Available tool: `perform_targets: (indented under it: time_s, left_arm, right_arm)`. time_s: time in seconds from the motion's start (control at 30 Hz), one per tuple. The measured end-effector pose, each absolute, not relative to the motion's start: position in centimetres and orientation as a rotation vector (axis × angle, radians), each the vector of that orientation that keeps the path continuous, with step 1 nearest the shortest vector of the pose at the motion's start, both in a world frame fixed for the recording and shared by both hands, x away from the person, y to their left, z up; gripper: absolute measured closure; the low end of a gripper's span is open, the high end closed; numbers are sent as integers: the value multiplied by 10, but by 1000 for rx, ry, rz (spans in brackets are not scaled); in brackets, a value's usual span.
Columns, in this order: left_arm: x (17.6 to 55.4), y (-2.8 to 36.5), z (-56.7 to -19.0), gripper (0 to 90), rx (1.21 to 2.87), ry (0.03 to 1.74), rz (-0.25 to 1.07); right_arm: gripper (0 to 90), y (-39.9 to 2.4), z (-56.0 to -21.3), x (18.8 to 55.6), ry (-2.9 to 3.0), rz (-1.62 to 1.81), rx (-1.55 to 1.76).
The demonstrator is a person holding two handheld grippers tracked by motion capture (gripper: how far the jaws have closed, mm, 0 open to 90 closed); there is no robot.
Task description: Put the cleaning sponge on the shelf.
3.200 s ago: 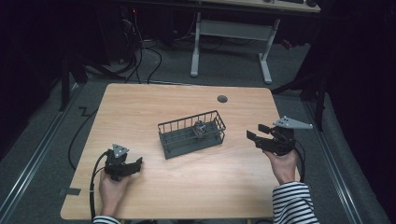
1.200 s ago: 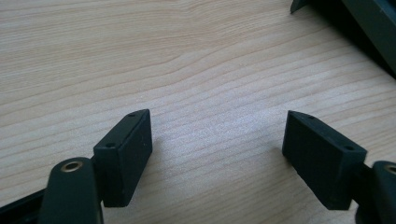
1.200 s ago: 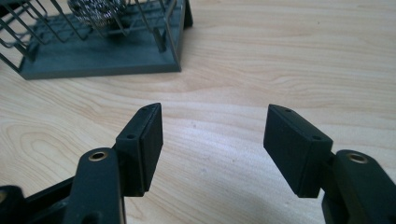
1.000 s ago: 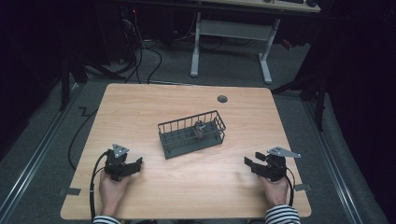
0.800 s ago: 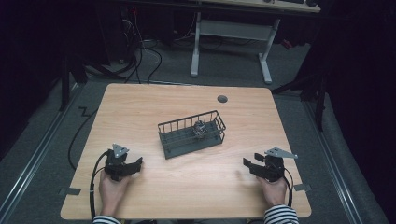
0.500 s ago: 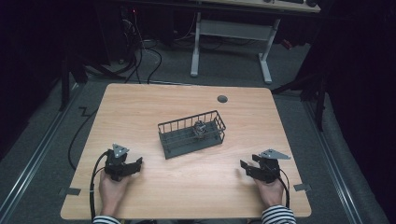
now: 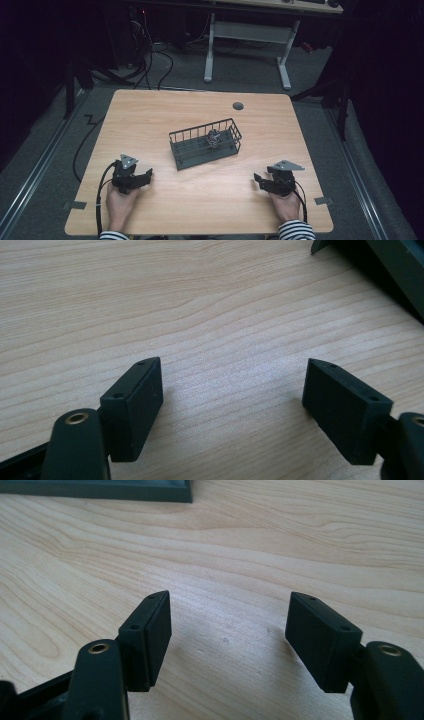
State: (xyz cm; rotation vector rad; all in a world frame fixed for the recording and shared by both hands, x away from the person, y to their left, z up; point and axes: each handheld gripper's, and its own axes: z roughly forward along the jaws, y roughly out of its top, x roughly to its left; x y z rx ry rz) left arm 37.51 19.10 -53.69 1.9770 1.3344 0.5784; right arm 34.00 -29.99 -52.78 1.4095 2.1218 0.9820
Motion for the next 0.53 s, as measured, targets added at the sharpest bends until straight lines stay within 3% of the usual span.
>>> perform_targets:
  time_s: [0.53]
  left_arm:
    - [375, 191, -537, 247, 1977, 1335, 578]
  right_arm:
    - [312, -291, -531, 340, 2159, 908, 1355]
